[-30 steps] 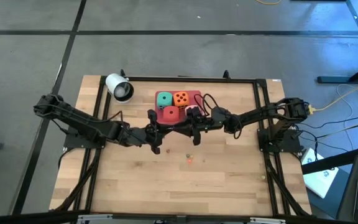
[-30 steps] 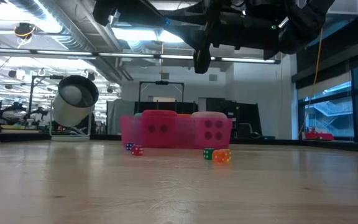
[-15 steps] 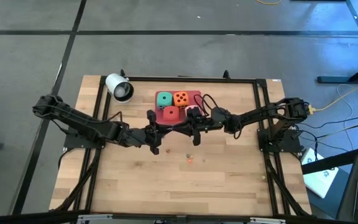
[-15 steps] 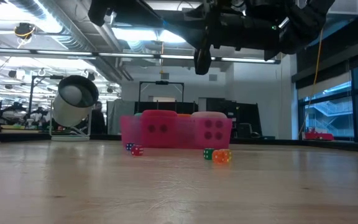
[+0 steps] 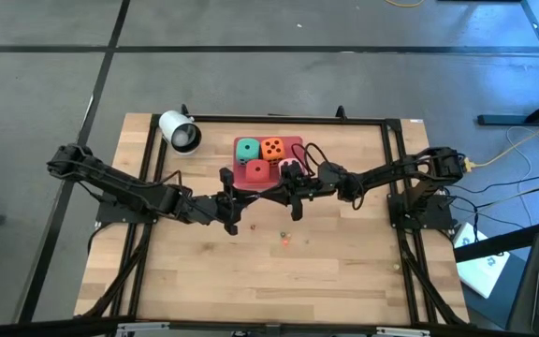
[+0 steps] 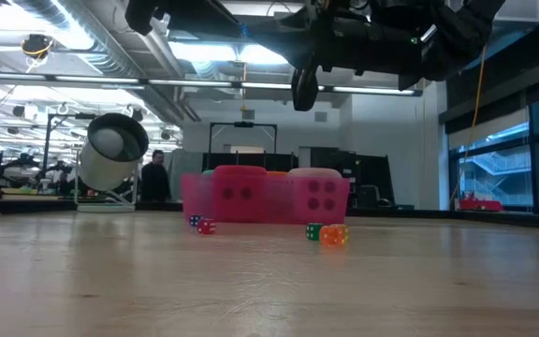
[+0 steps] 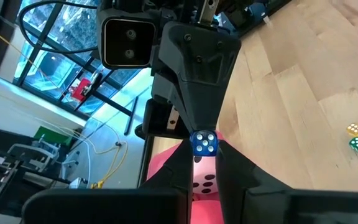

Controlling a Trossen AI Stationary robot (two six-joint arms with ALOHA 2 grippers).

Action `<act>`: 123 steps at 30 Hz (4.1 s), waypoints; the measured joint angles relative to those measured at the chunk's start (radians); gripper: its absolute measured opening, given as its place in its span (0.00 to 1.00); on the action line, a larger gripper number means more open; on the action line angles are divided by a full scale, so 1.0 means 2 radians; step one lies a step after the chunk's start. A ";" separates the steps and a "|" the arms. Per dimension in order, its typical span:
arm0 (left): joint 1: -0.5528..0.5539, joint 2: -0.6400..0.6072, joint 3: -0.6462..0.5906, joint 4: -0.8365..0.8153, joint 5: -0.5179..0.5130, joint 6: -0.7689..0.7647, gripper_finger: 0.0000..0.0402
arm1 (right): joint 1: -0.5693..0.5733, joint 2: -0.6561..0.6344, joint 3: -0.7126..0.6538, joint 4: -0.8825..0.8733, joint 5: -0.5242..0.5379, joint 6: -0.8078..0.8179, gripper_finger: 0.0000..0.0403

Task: Pick & Place Dice
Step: Put the left small blue dice into the pink bin

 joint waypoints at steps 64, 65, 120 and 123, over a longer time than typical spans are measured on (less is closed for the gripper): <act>0.027 0.022 0.000 0.029 0.039 0.014 0.05 | -0.001 0.000 0.001 -0.017 0.004 -0.002 0.20; 0.027 0.022 0.000 0.030 0.037 0.015 0.05 | -0.001 0.000 0.001 -0.017 0.004 -0.003 0.20; 0.018 0.022 0.000 0.060 0.049 0.009 0.26 | 0.000 0.000 0.002 -0.024 0.002 -0.010 0.18; 0.014 0.020 0.001 0.062 0.064 0.000 0.33 | 0.000 0.000 0.002 -0.027 0.002 -0.010 0.18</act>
